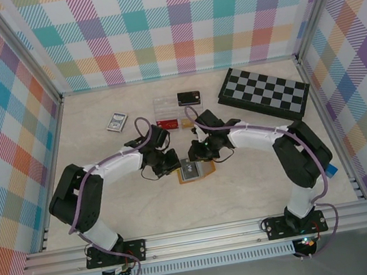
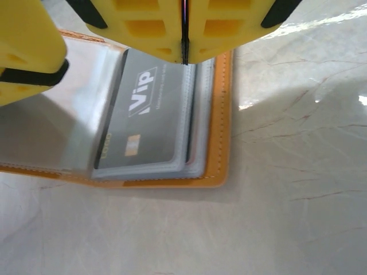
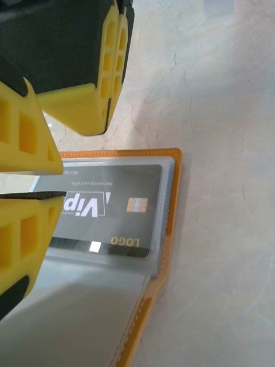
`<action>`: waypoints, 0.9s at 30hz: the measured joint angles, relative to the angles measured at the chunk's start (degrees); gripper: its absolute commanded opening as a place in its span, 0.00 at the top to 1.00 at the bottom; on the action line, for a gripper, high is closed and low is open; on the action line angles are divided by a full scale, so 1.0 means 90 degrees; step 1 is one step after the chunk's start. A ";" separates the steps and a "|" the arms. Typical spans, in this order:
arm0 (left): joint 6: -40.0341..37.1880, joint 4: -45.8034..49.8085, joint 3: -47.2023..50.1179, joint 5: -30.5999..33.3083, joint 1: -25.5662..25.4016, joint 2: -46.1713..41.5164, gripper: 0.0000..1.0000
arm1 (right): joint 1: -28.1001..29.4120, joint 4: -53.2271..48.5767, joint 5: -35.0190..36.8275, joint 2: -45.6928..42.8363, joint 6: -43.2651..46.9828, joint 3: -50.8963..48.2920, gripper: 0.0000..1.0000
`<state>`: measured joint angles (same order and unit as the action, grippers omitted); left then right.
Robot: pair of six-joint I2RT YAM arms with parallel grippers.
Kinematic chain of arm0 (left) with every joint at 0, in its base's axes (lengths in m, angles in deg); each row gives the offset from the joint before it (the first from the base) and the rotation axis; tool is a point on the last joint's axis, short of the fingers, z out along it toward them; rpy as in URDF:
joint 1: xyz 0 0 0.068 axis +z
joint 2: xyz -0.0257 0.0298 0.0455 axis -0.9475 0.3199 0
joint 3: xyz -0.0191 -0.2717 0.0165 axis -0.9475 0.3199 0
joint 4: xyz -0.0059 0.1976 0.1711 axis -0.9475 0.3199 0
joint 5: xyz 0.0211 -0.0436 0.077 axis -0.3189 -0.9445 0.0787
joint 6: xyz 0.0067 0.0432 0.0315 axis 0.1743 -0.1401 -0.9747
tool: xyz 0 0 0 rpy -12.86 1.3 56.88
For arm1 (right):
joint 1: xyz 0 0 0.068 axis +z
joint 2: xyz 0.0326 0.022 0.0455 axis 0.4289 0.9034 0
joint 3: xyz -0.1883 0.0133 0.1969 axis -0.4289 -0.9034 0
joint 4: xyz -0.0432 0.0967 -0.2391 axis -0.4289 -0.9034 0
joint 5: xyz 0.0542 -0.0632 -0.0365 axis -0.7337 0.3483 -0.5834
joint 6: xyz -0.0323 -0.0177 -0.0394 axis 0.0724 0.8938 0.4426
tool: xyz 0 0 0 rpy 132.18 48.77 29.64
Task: Take the credit cards out of the card holder
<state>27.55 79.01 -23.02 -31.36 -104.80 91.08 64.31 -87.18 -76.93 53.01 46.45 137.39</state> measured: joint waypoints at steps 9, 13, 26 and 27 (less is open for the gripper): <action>0.0005 -0.0233 -0.0015 -0.0260 0.0000 0.0347 0.94 | -0.0058 -0.0032 -0.0027 0.0403 -0.0155 0.0000 0.85; 0.0005 -0.0231 -0.0022 -0.0253 0.0000 0.0505 0.94 | -0.0109 -0.0066 0.0049 0.0403 -0.0192 0.0000 0.85; 0.0002 -0.0231 -0.0085 -0.0257 0.0002 0.0590 0.96 | -0.0240 -0.0165 0.0185 0.0413 -0.0185 -0.0117 0.82; 0.0002 -0.0231 -0.0085 -0.0257 0.0000 0.0590 0.96 | -0.0248 -0.0163 0.0182 0.0415 -0.0177 -0.0121 0.82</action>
<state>27.57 76.94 -23.79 -33.68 -104.80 96.39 62.08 -88.64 -75.29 56.74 44.85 136.30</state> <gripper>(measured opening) 0.044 0.175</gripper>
